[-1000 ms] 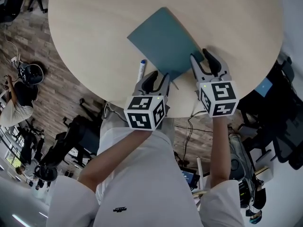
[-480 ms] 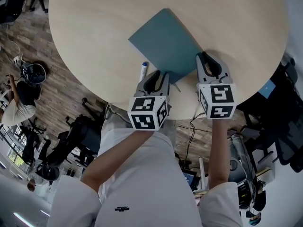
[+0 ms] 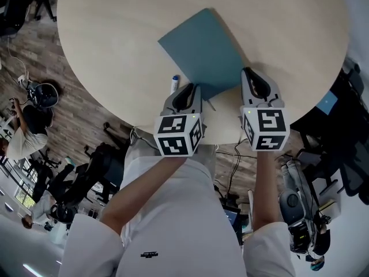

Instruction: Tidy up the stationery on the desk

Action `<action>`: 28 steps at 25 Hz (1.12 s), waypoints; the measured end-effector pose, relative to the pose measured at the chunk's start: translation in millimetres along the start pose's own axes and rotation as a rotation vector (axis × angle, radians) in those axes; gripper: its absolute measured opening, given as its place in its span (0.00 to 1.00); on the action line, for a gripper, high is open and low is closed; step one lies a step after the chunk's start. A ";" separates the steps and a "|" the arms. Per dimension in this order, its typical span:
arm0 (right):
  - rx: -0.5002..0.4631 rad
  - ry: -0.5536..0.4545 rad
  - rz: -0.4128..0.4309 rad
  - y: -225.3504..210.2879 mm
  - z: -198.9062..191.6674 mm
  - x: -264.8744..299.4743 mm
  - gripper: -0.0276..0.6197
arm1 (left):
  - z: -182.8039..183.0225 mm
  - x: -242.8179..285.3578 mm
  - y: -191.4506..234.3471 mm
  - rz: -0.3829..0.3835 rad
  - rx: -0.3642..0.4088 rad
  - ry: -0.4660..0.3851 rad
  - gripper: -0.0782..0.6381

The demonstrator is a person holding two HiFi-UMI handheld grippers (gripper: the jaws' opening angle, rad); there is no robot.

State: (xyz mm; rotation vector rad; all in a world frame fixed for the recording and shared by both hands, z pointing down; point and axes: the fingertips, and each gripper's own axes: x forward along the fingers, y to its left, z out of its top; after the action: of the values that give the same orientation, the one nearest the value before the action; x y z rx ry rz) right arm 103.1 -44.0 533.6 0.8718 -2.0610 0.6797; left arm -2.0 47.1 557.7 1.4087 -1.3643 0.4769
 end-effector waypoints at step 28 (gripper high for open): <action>0.279 0.008 -0.116 41.6 -74.7 -42.0 0.12 | 31.0 -1.3 0.0 -0.035 0.357 0.033 0.19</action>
State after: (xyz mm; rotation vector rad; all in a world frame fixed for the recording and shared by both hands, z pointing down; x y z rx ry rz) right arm 124.2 48.9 533.5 1.1335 -1.9187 0.9193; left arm -13.9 21.1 545.6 1.7008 -1.2671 0.7455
